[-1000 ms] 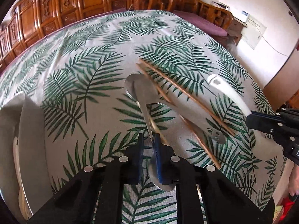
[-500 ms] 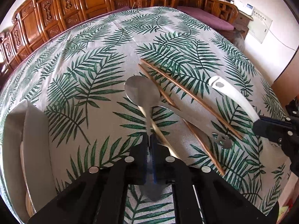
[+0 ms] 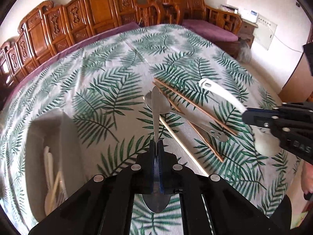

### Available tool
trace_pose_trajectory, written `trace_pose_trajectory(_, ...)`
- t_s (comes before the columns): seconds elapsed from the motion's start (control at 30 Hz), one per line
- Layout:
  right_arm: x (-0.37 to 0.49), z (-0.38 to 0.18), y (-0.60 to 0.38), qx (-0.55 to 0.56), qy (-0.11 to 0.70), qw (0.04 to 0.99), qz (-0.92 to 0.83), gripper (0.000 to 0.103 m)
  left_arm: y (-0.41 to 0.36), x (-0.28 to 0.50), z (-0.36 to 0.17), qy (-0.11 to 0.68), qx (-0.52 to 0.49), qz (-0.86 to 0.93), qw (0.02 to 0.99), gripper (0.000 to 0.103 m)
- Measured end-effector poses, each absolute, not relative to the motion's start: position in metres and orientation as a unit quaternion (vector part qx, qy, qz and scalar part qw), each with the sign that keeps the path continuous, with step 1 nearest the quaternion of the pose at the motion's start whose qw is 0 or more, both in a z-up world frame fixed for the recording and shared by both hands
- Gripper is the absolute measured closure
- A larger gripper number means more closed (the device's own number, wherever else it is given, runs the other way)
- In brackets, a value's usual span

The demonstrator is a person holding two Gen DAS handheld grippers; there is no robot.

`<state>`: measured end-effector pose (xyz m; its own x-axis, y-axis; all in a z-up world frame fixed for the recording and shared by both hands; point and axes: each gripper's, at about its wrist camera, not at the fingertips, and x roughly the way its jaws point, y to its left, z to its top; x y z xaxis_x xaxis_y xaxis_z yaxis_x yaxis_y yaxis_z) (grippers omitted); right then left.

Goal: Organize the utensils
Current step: 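Carry the metal spoon and white spoon over the grey tray with both tools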

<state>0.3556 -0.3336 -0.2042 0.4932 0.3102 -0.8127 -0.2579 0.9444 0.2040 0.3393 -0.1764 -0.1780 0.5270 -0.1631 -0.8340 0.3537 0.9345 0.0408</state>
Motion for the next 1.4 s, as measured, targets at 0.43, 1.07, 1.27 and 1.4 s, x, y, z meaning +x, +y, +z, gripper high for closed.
trace_pose_trajectory(0.43, 0.344, -0.195, -0.298, 0.002, 0.469, 0.864, 0.183, 0.098, -0.127, 0.31, -0.138, 0.432, 0.088, -0.146, 0.886, 0.1)
trace_pose_trajectory(1.07, 0.33, -0.173, -0.23, -0.018, 0.447, 0.868, 0.217, 0.098, -0.032, 0.309, -0.134, 0.431, 0.055, -0.094, 0.896, 0.1)
trace_pose_trajectory(1.27, 0.334, -0.162, -0.203, -0.016, 0.443, 0.868, 0.224, 0.098, -0.008, 0.321, -0.139, 0.439, 0.032, -0.079, 0.895, 0.1)
trace_pose_trajectory(1.4, 0.336, -0.153, -0.188, -0.014, 0.439, 0.869, 0.229, 0.098, -0.001, 0.324, -0.141, 0.438, 0.027, -0.076, 0.895, 0.1)
